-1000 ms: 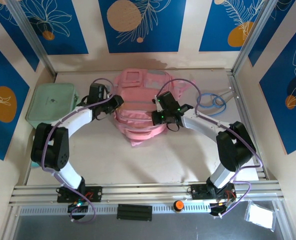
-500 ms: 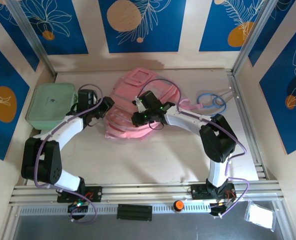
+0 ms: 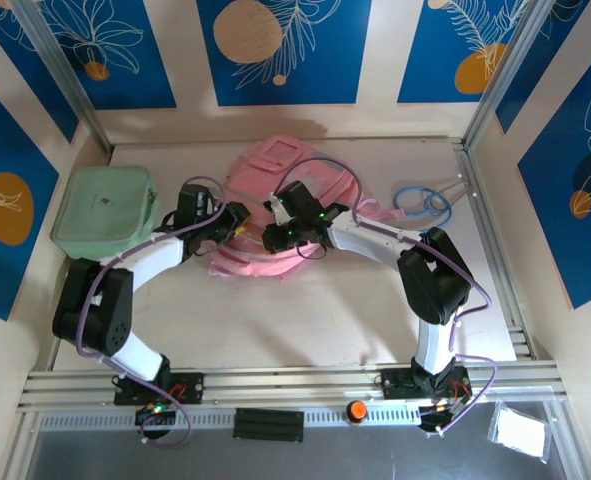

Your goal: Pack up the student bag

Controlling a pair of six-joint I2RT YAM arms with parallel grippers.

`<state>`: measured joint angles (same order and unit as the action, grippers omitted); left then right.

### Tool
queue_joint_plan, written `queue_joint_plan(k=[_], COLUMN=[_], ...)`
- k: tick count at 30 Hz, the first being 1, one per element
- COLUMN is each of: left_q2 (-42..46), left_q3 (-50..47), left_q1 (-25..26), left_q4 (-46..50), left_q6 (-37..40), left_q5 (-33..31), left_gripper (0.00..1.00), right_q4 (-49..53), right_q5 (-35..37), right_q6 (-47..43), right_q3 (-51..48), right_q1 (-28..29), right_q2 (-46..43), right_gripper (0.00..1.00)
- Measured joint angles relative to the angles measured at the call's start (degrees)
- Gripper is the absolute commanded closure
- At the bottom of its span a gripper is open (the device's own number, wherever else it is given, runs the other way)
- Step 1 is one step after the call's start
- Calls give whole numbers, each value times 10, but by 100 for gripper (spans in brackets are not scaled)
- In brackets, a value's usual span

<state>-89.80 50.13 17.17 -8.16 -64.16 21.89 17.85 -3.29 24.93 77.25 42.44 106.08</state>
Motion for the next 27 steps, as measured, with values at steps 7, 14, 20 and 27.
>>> queue_joint_plan(k=[7, 14, 20, 27], left_q2=[-2, -6, -7, -8], left_q3=[7, 21, 24, 42], left_q1=[3, 7, 7, 12], left_q4=[3, 24, 31, 39], left_q6=[0, 14, 31, 57], left_q5=[-5, -7, -8, 10], left_gripper=[95, 100, 100, 100], right_q4=[4, 1, 13, 86], right_q5=[39, 130, 145, 124], right_q6=[-6, -46, -70, -30], right_q3=[-16, -80, -86, -16], right_q1=[2, -6, -48, -90], right_q2=[-10, -72, -84, -68], right_gripper=[100, 100, 97, 94])
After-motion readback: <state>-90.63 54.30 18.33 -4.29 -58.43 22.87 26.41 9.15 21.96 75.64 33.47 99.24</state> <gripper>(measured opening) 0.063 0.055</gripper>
